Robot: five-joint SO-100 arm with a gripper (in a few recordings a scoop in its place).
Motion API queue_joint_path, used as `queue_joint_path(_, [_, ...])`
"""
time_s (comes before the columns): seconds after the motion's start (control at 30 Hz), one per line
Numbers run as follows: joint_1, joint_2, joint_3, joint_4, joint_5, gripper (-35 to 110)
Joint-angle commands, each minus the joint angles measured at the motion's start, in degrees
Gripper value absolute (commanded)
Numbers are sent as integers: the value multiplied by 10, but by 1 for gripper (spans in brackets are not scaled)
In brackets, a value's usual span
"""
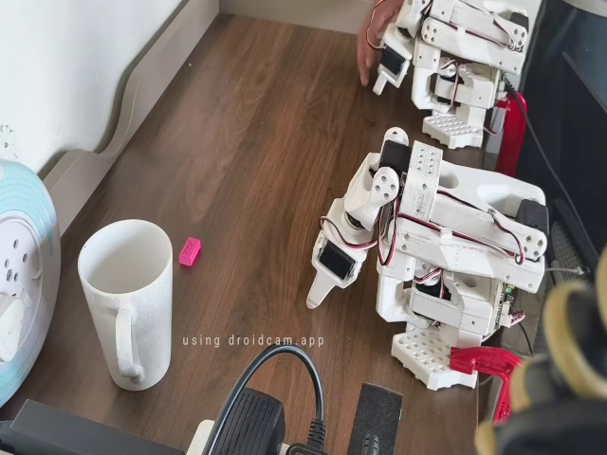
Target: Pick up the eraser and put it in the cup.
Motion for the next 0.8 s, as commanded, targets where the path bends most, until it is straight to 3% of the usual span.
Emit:
queue_joint_path(0.0, [-38, 25, 7, 16, -75, 11])
queue_joint_path(0.1, [-70, 25, 7, 16, -74, 0])
queue_joint_path(0.23, [-46, 25, 7, 16, -73, 0])
queue_joint_path(0.3, [-51, 25, 7, 15, -47, 15])
queue_joint_path(0.33, [-53, 25, 7, 14, -39, 5])
queue_joint_path(0.43, [-41, 25, -23, -90, 150, 0])
queue_joint_path(0.67, [26, 3, -166, -130, 378, 0])
queue_joint_path(0.73, [45, -100, -263, -138, 478, 0])
queue_joint_path(0.77, [69, -237, -352, -138, 546, 1])
